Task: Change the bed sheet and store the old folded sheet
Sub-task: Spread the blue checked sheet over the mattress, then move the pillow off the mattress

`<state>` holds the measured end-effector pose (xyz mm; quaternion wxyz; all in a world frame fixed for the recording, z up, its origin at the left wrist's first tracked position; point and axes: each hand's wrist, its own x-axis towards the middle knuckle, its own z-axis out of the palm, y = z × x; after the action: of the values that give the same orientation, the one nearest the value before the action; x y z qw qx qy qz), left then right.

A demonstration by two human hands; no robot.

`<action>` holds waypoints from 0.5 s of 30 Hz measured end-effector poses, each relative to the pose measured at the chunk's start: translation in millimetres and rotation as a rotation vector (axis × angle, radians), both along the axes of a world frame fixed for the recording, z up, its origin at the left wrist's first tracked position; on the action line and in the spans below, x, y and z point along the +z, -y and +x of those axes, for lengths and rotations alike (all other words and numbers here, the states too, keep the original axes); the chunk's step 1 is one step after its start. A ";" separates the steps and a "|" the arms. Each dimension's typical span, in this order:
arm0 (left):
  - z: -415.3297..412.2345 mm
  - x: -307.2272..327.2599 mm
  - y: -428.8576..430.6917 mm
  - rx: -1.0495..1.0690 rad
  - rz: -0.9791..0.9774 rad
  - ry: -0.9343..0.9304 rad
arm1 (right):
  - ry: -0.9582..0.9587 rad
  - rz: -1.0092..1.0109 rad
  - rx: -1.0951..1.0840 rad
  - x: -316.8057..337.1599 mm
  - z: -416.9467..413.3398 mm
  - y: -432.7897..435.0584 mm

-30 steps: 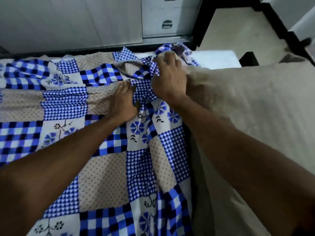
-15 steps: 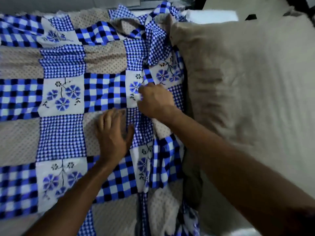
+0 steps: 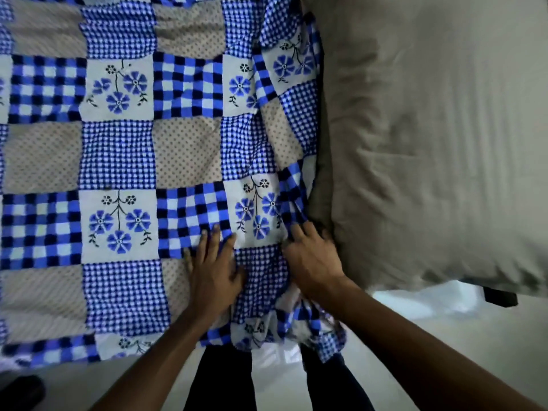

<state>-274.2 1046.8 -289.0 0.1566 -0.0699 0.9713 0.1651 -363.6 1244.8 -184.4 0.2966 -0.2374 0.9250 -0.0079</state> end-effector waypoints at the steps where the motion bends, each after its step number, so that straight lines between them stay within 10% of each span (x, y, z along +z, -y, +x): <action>1: -1.7 0.3 -4.1 0.011 0.007 -0.004 | -0.047 -0.048 0.059 -1.3 5.2 -1.5; 11: -7.2 9.5 -35.6 0.174 0.123 -0.033 | 0.013 0.066 0.441 -16.9 102.8 -37.6; 15: -4.5 37.5 -98.6 0.299 0.258 -0.263 | 0.039 -0.311 0.339 1.8 107.2 -97.1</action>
<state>-278.6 1145.4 -251.5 0.0104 -0.1702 0.9331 0.3167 -256.3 1341.8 -182.6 0.2715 -0.4322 0.8535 -0.1052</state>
